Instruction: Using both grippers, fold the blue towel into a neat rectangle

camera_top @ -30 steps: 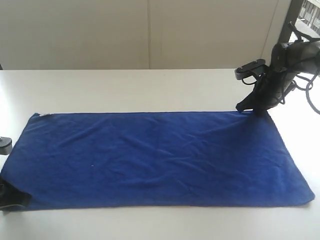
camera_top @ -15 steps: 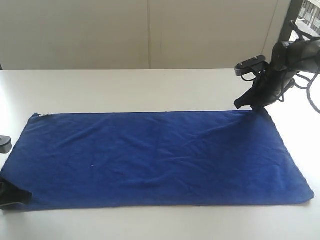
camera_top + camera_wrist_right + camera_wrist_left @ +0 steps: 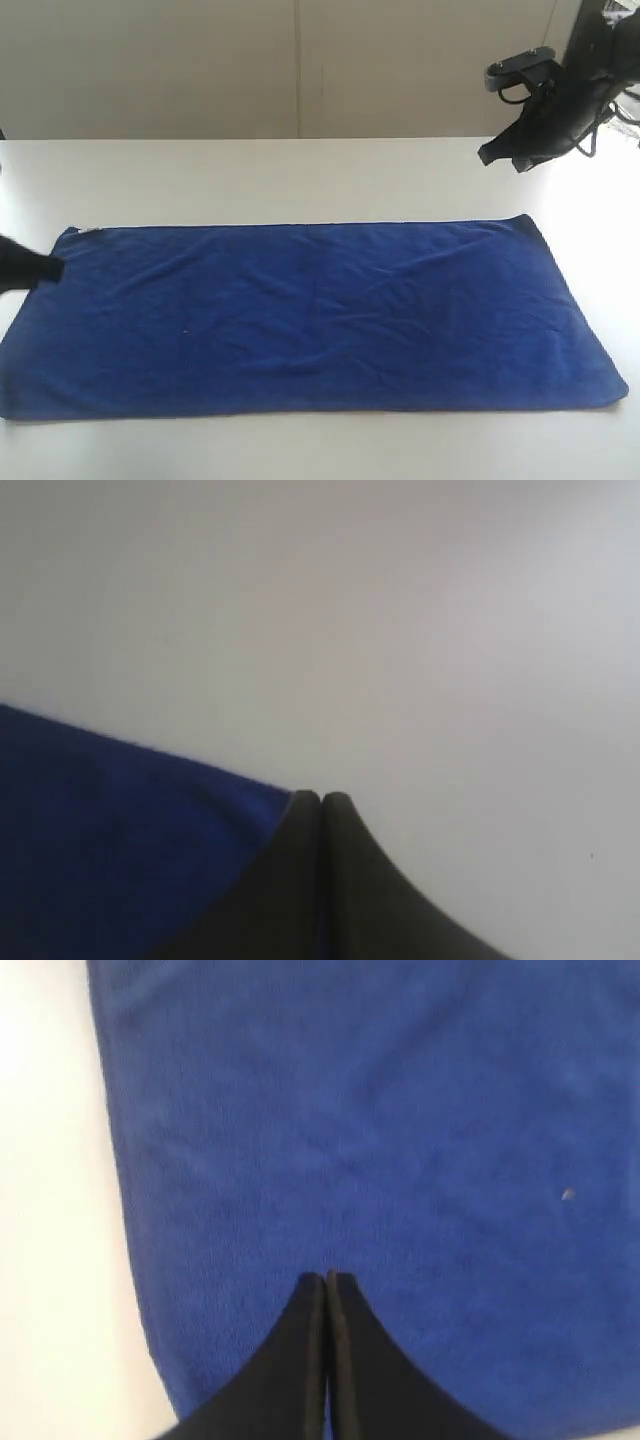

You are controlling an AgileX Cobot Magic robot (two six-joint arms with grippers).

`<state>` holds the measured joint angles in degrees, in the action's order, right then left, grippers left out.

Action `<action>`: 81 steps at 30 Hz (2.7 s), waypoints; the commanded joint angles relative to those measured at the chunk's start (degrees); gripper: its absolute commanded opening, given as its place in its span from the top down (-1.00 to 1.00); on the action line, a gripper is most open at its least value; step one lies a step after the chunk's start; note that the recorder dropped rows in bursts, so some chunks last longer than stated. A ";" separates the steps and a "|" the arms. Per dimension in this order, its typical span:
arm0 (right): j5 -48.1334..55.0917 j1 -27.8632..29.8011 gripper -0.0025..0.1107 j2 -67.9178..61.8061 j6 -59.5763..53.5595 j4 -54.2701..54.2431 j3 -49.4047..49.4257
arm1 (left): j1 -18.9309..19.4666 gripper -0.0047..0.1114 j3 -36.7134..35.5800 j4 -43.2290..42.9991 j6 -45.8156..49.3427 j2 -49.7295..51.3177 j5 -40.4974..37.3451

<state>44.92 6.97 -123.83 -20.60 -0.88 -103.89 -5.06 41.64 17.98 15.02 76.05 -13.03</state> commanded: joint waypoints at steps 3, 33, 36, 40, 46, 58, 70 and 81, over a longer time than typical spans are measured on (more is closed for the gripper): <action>16.23 -0.15 0.96 6.87 -7.30 -11.94 5.46 | -0.22 0.92 6.66 0.80 -0.09 -11.04 -9.06; -13.50 -0.66 0.96 9.95 8.85 3.44 37.28 | -0.22 0.92 2.99 0.80 0.28 -23.59 -13.36; -13.39 -0.66 0.96 9.44 8.85 4.33 37.28 | -0.22 0.92 2.99 0.80 1.29 -23.59 -13.35; -13.14 -0.66 0.96 9.28 11.69 8.10 37.28 | -0.22 0.92 2.99 0.80 1.41 -23.59 -12.81; -11.64 -0.66 0.96 9.28 14.80 12.77 37.28 | -0.22 0.92 2.99 0.80 1.41 -23.59 -12.30; -9.20 2.49 0.96 9.28 15.84 15.78 37.28 | -0.22 0.92 2.99 0.90 1.41 -23.59 -12.30; -9.26 3.94 0.96 9.72 14.86 16.82 37.28 | -0.22 0.92 2.99 0.90 1.41 -23.59 -12.30; -9.54 3.69 0.96 20.26 14.86 14.60 37.28 | -0.22 0.92 2.99 0.90 1.41 -23.59 -12.18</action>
<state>34.71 10.29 -106.89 -5.49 15.14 -66.71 -5.06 45.00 18.20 16.41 52.84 -25.10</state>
